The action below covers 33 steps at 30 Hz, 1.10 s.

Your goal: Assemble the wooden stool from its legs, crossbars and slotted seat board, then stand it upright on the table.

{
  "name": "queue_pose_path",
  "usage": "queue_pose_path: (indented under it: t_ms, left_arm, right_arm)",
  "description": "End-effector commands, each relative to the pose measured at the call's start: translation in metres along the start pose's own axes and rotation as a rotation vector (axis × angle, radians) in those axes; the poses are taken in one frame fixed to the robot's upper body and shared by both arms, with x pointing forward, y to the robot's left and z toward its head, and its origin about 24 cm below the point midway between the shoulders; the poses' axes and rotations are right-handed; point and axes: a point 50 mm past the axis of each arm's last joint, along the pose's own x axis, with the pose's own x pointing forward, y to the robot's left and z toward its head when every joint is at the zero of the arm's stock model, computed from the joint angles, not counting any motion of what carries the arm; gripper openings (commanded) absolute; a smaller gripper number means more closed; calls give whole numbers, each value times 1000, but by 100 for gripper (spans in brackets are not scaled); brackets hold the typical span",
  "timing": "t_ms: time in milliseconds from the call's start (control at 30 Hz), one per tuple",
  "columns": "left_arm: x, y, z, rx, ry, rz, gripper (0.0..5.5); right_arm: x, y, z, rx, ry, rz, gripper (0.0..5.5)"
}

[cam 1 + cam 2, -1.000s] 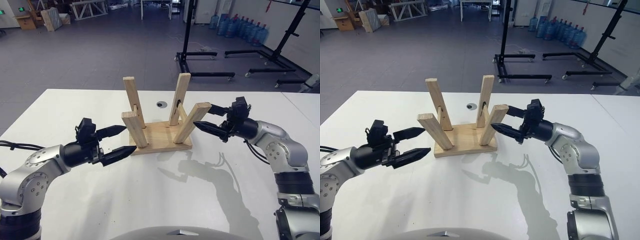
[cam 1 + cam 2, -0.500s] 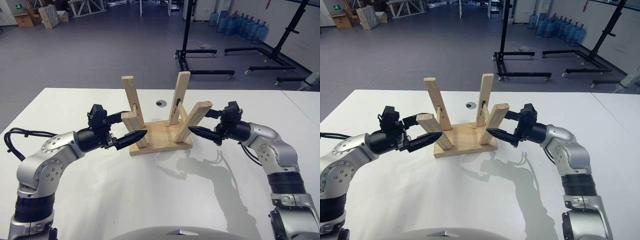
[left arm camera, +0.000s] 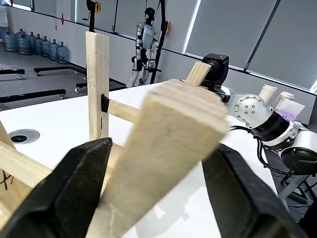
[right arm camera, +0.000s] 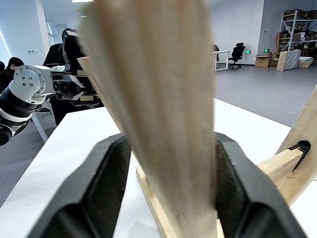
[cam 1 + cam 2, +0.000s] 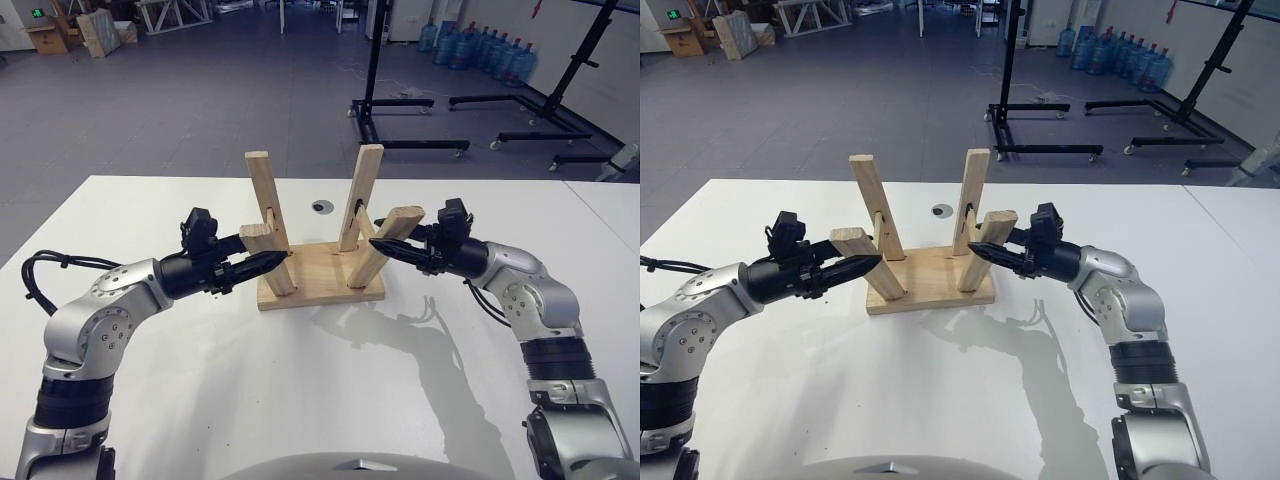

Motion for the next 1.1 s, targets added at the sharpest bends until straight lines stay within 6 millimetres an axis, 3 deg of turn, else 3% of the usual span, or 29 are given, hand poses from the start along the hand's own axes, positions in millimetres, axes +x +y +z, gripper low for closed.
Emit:
queue_pose_path:
  t_ms: [33, 167, 333, 433, 567, 1033, 1100]
  left_arm:
    - [-1, 1, 12, -64, -13, -18, 249]
    - [-6, -2, 21, -114, -44, -29, 207]
    - [-3, -13, 44, -185, -99, -83, 183]
    - [3, -6, 48, -294, -132, -39, 160]
    - [9, 4, 43, -423, -127, 22, 143]
    - [25, 29, -28, -732, 45, 225, 138]
    - [24, 34, -36, -736, 51, 264, 138]
  right_arm:
    - [-7, 5, 5, 22, -2, 14, 188]
    - [-10, 12, 10, 75, 8, 34, 167]
    - [-1, 25, 38, 256, 11, 65, 155]
    - [9, 25, 53, 371, 18, 49, 148]
    - [19, 20, 56, 495, 39, 3, 137]
    - [7, -17, -32, 860, 133, -304, 137]
    - [5, -20, -38, 879, 132, -325, 194]
